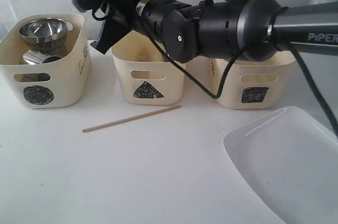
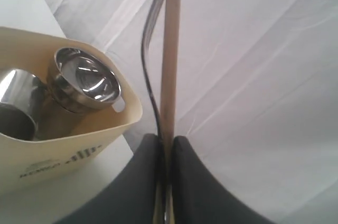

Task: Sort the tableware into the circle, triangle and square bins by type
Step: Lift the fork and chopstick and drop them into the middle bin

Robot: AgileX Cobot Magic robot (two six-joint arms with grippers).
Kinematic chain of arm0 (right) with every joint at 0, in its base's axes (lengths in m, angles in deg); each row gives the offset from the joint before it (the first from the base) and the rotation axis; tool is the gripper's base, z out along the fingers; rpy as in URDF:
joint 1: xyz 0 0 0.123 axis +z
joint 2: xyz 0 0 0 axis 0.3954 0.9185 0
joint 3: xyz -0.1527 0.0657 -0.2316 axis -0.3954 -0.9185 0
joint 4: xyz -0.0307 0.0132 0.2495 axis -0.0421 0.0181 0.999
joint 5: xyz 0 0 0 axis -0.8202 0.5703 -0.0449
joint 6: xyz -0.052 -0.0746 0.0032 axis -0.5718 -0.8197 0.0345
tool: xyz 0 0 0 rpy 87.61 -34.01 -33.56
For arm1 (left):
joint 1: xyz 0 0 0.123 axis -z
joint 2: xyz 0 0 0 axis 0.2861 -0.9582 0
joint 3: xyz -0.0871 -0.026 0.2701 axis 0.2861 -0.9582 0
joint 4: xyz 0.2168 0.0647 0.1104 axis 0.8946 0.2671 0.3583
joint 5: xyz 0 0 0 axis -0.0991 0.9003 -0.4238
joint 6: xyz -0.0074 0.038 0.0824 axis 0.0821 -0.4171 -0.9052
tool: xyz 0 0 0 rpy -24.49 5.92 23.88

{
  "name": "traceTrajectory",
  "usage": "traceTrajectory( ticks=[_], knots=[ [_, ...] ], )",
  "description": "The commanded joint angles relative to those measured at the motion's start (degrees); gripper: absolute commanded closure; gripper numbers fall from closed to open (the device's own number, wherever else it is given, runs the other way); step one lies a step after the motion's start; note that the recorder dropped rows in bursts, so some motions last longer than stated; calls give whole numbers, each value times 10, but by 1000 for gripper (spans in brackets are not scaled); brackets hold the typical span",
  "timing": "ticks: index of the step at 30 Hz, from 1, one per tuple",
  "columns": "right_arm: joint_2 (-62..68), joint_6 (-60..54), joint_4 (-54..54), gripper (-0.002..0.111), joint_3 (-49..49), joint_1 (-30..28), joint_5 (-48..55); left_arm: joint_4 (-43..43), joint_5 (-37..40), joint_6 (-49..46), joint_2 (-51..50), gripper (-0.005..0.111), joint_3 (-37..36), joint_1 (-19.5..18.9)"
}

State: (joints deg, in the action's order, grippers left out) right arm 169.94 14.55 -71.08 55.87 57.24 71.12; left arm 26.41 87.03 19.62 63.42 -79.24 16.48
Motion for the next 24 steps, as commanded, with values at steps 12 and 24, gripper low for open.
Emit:
traceTrajectory(
  ticks=[12, 24],
  knots=[
    [72, 76, 67, 108, 1, -43, -183, -2, 6, 1, 2, 107, -4, 3],
    [144, 159, 69, 108, 38, -86, -220, -2, 6, 1, 2, 107, -4, 3]
  ],
)
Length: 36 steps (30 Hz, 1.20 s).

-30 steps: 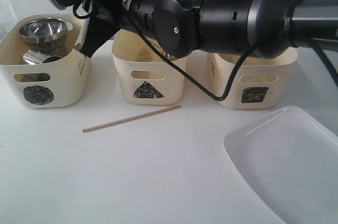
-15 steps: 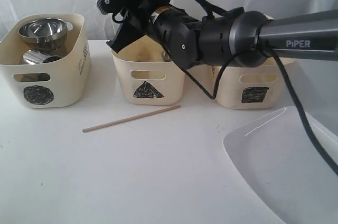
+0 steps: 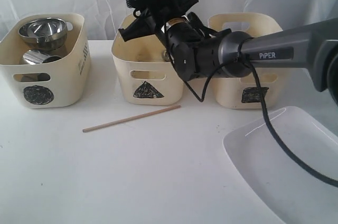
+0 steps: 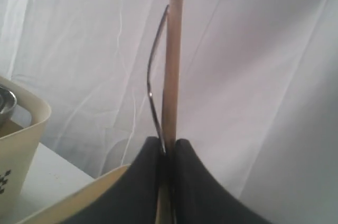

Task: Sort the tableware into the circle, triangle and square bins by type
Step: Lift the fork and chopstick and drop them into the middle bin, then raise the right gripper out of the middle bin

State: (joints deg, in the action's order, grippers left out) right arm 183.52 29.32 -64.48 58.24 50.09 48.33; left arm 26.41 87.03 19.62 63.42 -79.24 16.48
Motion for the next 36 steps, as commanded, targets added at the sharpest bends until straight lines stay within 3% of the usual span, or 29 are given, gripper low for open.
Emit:
traceTrajectory(
  ticks=[1, 4, 6, 8, 13, 18, 26, 31, 34, 36],
  knots=[
    [10, 12, 2, 108, 16, -16, 12, -2, 6, 1, 2, 107, -4, 3],
    [11, 12, 2, 103, 22, -17, 26, -2, 6, 1, 2, 107, -4, 3],
    [11, 12, 1, 85, 24, -17, 28, -2, 6, 1, 2, 107, -4, 3],
    [11, 12, 1, 79, 24, -17, 28, -2, 6, 1, 2, 107, -4, 3],
    [-2, 12, 1, 78, 24, -17, 37, -2, 6, 1, 2, 107, -4, 3],
    [-95, 9, 1, 79, 22, -17, 269, -2, 6, 1, 2, 107, -4, 3],
    [-227, 8, -22, 102, 22, -17, 647, -2, 6, 1, 2, 107, -4, 3],
    [-217, -1, 21, 105, 22, -11, 835, -2, 6, 1, 2, 107, -4, 3],
    [-181, -75, 100, 105, 22, 4, 891, -2, 6, 1, 2, 107, -4, 3],
    [-156, -196, 151, 105, 22, 19, 912, -2, 6, 1, 2, 107, -4, 3]
  ],
)
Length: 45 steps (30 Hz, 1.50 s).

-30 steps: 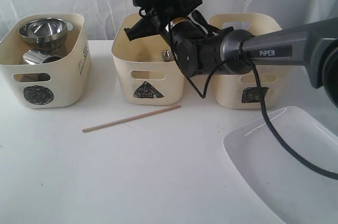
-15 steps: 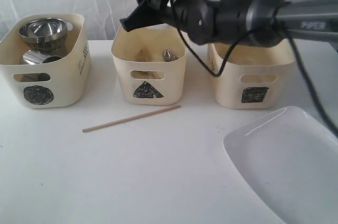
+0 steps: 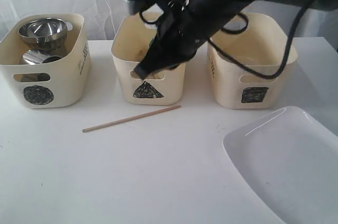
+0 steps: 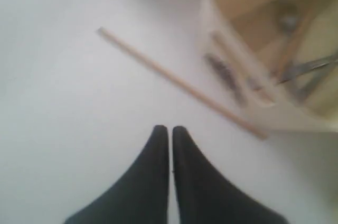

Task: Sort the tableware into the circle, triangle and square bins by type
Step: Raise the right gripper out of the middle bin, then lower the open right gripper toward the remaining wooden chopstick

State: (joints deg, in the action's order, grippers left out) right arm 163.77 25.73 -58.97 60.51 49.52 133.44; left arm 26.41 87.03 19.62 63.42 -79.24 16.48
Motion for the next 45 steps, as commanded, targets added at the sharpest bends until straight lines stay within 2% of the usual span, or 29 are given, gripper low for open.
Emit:
traceTrajectory(
  ticks=[1, 3, 5, 7, 12, 21, 26, 29, 32, 35, 38, 40, 41, 43, 45],
  knots=[
    [55, -236, 107, 105, -1, 35, 67, -2, 6, 1, 2, 107, -4, 3],
    [80, -367, 95, 105, -1, 55, 51, -2, 6, 1, 2, 107, -4, 3],
    [98, -405, 84, 104, -1, 69, 10, -2, 6, 1, 2, 107, -4, 3],
    [118, -405, 89, 98, -1, 74, -16, -2, 6, 1, 2, 107, -4, 3],
    [159, -405, 91, 72, -1, 76, -40, -2, 6, 1, 2, 107, -4, 3],
    [199, -391, 90, 44, -1, 76, -161, -2, 6, 1, 2, 107, -4, 3],
    [199, -410, 89, 42, -1, 76, -229, -2, 6, 1, 2, 107, -4, 3],
    [206, -395, 149, 43, 0, 76, -270, -2, 6, 1, 2, 107, -4, 3],
    [209, -329, 225, 43, 0, 74, -229, -2, 6, 1, 2, 107, -4, 3],
    [209, -294, 233, 43, 0, 74, -193, -2, 6, 1, 2, 107, -4, 3],
    [209, -249, 231, 43, 1, 74, -221, -2, 6, 1, 2, 107, -4, 3],
    [218, -188, 222, 43, 29, 74, -231, -2, 6, 1, 2, 107, -4, 3],
    [228, -151, 219, 43, 63, 74, -201, -2, 6, 1, 2, 107, -4, 3],
    [251, -118, 219, 43, 113, 74, -157, -2, 6, 1, 2, 107, -4, 3],
    [273, -92, 217, 43, 146, 74, -161, -2, 6, 1, 2, 107, -4, 3]
  ],
)
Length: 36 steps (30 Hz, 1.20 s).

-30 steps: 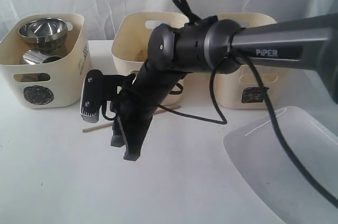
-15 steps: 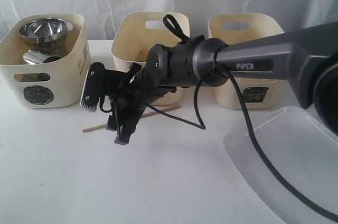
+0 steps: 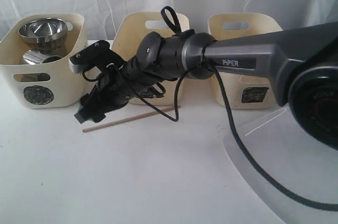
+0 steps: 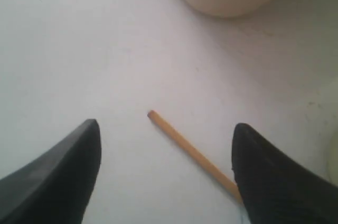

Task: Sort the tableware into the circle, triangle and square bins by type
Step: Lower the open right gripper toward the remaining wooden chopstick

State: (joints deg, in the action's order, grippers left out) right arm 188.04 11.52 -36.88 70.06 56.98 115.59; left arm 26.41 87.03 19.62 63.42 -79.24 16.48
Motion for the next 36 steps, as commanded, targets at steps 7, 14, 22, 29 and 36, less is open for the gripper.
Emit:
traceTrajectory(
  ticks=[7, 14, 22, 29, 36],
  knots=[
    [66, 114, -56, 43, 53, -2, 16, -2, 6, 1, 2, 107, -4, 3],
    [68, 124, -75, 43, 53, -2, 90, -2, 6, 1, 2, 107, -4, 3],
    [66, 93, -94, 43, 53, -2, 234, -2, 6, 1, 2, 107, -4, 3],
    [48, -42, -97, 43, 53, -1, 183, -2, 6, 1, 2, 107, -4, 3],
    [47, -5, -98, 43, 53, 0, 49, -2, 6, 1, 2, 107, -4, 3]
  ],
)
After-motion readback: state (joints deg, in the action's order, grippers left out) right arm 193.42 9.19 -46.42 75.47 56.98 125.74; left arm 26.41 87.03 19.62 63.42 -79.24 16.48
